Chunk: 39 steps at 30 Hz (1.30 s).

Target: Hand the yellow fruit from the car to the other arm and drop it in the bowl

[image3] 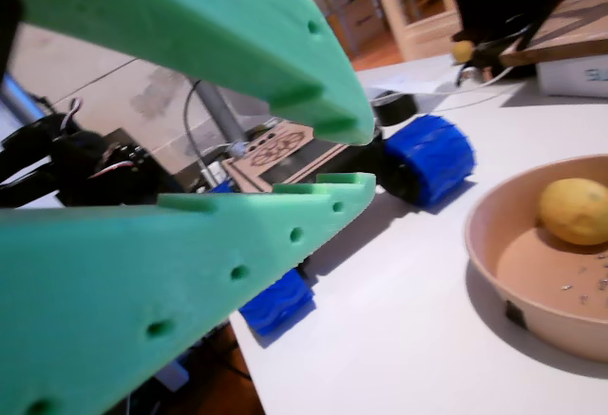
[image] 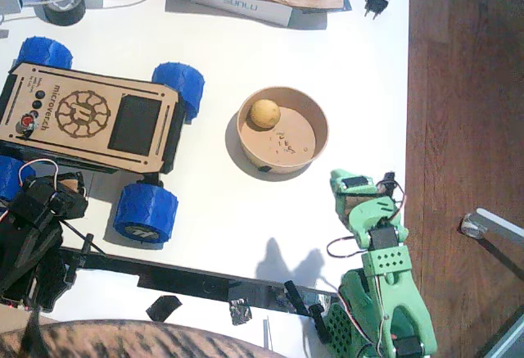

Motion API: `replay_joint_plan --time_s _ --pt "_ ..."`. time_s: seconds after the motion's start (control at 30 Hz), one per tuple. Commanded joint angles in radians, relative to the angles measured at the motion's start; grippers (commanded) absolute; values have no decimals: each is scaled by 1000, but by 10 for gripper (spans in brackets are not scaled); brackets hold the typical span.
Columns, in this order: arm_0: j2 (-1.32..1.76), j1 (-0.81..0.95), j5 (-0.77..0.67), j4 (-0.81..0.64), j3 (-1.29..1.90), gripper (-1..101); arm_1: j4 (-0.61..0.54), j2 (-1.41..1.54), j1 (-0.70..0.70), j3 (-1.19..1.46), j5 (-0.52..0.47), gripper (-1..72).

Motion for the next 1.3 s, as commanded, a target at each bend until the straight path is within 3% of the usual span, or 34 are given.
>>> replay_joint_plan --time_s 0.0,0.47,1.07,1.27 --pt "-44 0 -6 29 83 19 -21 49 5 37 -9 -1" --pt "-44 0 -6 29 83 19 187 304 -51 186 37 -1" --pt "-44 0 -6 29 83 19 156 304 -46 288 -2 0" --pt "-44 0 -6 29 83 153 153 304 -51 298 8 0"
